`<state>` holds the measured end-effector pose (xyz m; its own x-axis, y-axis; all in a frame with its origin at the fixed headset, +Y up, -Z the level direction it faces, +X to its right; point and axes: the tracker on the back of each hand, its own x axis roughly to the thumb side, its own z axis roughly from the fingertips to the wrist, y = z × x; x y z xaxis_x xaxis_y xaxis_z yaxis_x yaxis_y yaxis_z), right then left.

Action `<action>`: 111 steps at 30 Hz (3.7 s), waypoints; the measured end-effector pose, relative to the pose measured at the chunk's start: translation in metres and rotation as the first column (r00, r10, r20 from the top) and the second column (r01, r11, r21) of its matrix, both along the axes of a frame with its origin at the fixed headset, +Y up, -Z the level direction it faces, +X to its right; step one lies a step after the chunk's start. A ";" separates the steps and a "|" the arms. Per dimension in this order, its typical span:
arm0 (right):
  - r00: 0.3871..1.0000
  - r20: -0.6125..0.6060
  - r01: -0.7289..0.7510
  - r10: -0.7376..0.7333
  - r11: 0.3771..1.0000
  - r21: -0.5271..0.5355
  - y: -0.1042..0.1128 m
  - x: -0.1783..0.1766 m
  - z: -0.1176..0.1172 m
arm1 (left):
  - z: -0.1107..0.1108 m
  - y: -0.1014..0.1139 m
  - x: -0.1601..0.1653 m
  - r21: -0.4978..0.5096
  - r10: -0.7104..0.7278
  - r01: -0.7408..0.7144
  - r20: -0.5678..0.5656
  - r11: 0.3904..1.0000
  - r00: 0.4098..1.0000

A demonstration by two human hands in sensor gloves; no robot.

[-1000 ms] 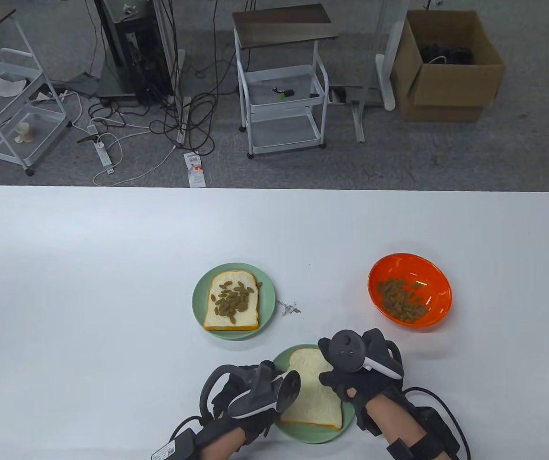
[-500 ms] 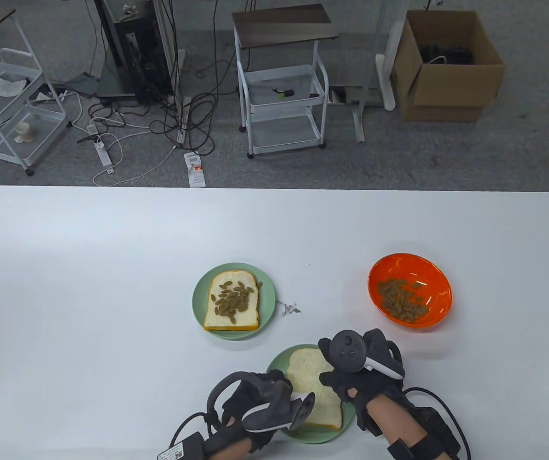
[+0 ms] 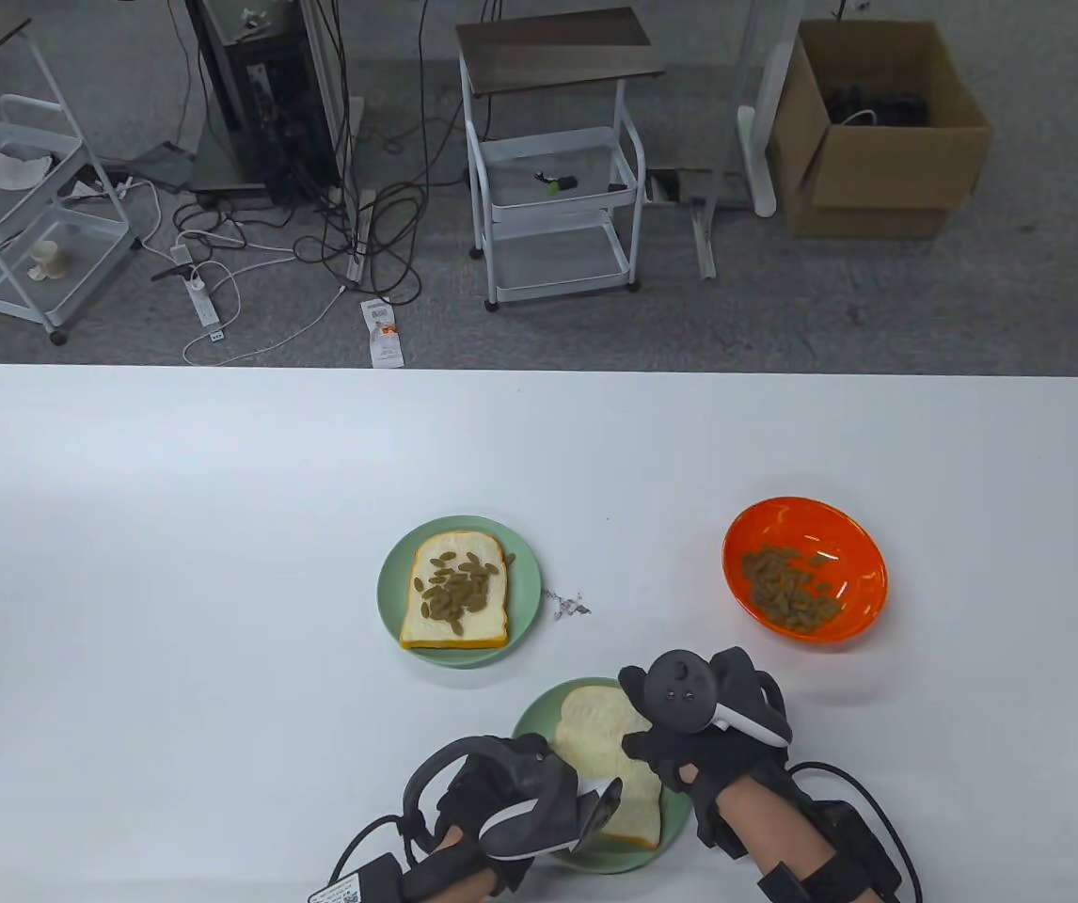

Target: Sprinkle raisins onto toast

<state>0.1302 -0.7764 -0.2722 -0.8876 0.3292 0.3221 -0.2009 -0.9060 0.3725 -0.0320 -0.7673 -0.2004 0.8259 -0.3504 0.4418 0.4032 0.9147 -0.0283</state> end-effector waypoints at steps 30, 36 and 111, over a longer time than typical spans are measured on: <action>0.759 -0.267 0.650 -0.594 0.664 0.369 0.043 -0.012 0.043 | -0.041 0.016 -0.094 -0.020 0.963 -0.999 -0.269 -0.029 -0.023; 0.754 -0.338 0.650 -0.563 0.565 0.508 0.051 -0.016 0.057 | -0.045 0.000 -0.090 -0.093 0.897 -0.978 -0.421 -0.188 -0.133; 0.850 0.206 0.377 -0.486 0.832 0.408 0.034 0.083 -0.016 | -0.106 -0.031 -0.214 0.311 0.637 -0.726 -0.738 0.614 0.222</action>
<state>0.2129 -0.7421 -0.2881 -0.7492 0.6182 0.2380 -0.6493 -0.7563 -0.0796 -0.2463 -0.7985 -0.3065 0.7254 0.5172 -0.4541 -0.5928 0.8047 -0.0304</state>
